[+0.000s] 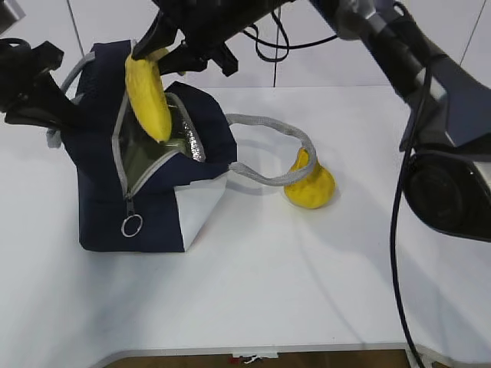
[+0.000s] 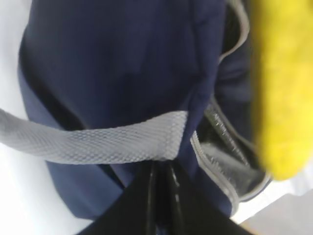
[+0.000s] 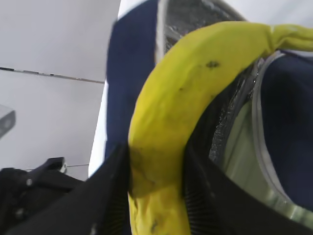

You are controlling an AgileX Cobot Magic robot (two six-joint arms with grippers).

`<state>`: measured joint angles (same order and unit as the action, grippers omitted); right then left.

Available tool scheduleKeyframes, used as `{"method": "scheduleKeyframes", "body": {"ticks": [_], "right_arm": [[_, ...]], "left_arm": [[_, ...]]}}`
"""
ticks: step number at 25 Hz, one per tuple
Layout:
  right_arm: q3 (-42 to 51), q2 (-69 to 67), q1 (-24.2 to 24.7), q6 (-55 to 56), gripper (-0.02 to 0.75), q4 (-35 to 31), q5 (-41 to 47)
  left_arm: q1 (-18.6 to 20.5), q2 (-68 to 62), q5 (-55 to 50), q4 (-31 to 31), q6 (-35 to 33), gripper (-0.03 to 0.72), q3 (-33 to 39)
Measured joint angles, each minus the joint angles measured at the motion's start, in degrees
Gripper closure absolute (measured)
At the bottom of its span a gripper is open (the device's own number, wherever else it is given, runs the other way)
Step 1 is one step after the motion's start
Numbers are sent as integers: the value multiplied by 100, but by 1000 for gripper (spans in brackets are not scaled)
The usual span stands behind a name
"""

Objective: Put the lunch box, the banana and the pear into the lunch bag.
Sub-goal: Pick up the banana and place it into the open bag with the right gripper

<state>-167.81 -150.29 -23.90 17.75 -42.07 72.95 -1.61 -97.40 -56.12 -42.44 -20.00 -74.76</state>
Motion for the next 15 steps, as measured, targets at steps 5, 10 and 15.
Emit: {"method": "scheduleKeyframes", "body": {"ticks": [5, 10, 15], "right_arm": [[0, -347, -48, 0, 449, -61, -10], [0, -582, -60, -9, 449, -10, -131], [0, -650, -72, -46, 449, 135, -163]], "left_arm": [[0, 0, 58, -130, 0, 695, 0], [0, 0, 58, -137, 0, 695, 0], [0, 0, 58, -151, 0, 695, 0]]}}
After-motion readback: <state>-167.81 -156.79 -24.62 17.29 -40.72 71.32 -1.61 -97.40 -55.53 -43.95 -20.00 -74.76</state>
